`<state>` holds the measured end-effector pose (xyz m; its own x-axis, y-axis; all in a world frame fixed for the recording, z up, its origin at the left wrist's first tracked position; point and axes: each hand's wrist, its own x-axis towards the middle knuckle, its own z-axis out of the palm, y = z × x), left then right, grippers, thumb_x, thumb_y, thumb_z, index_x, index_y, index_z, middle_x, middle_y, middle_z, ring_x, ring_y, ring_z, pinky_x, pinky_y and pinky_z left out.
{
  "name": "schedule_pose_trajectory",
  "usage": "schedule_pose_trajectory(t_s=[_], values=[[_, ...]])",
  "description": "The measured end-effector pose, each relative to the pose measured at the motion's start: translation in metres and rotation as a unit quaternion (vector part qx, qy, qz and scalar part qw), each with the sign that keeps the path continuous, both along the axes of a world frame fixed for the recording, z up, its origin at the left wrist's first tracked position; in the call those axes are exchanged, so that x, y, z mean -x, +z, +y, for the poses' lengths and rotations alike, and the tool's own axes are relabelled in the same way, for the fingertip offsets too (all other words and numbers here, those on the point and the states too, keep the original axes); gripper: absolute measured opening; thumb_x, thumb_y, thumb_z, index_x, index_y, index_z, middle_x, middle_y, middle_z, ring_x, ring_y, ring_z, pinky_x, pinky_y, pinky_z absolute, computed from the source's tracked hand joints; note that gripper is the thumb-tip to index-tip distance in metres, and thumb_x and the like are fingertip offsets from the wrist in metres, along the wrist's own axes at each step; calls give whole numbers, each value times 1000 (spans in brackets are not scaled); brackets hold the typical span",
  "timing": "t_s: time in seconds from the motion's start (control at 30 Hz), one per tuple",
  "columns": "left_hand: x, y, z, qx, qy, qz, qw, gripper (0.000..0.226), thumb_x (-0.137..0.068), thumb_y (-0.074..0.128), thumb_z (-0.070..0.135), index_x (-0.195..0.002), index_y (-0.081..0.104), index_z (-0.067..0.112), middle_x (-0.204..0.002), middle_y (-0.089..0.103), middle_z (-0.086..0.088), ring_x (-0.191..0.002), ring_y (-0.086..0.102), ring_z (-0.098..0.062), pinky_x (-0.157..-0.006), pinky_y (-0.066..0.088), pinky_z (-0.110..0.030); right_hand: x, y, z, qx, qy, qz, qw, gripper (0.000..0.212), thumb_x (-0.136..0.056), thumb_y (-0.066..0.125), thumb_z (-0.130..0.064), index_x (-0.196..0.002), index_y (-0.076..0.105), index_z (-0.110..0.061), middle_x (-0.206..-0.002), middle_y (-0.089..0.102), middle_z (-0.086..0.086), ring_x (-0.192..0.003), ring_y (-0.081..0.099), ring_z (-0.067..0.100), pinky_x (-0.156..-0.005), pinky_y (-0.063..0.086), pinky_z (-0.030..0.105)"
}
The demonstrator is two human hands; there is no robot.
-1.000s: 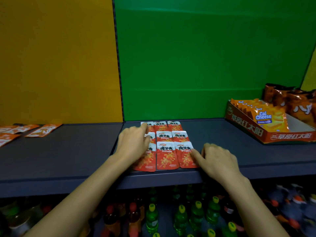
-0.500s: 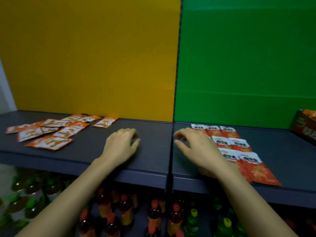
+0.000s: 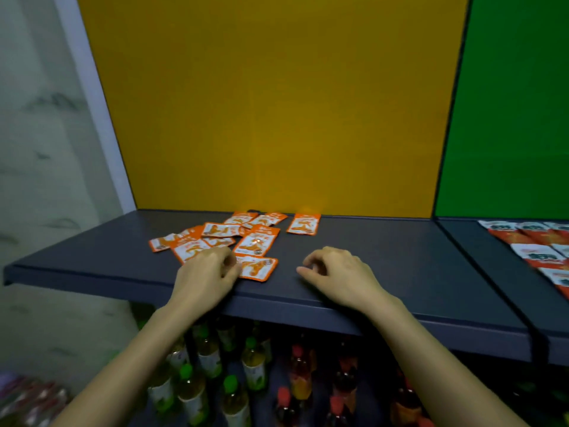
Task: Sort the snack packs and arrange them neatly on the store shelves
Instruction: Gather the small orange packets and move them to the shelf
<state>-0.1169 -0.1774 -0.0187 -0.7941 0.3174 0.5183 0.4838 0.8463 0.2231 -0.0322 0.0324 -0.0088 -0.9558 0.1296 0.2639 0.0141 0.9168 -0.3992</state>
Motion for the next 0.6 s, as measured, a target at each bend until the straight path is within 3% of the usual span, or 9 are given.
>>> schedule_pose_trajectory(t_s=[0.13,0.33,0.47,0.6], values=[[22,-3,-38,-22,15,-9,1000,17,-90,53,36,-95,62,22,-103,64,1,-101,57,-21,-70,39,-30,30,-2,-44,10,-28,-35,999,50,-83,45,-68,-103,63,-26,-104,57,-6,-105,57,19,-74,38,29],[52,-6,-65,-54,49,-15,997,21,-90,53,36,-98,62,18,-104,62,-1,-102,56,-22,-71,40,-31,65,1,-71,-37,-86,-80,992,84,-68,44,-83,-115,56,-14,-122,55,6,-115,54,27,-86,42,36],[73,-6,-72,-52,55,-24,997,27,-90,53,36,-106,59,14,-115,59,-4,-110,52,-22,-77,43,-34,81,5,-70,-56,-69,-90,992,85,-66,56,-78,-119,48,-12,-123,52,6,-115,52,26,-86,42,36],[97,-1,-72,-47,70,-43,996,42,-90,52,42,-117,56,11,-123,56,-7,-115,48,-23,-84,42,-36,100,11,-66,-75,59,-56,994,67,-75,59,-66,-119,49,-17,-124,49,2,-115,47,20,-91,41,34]])
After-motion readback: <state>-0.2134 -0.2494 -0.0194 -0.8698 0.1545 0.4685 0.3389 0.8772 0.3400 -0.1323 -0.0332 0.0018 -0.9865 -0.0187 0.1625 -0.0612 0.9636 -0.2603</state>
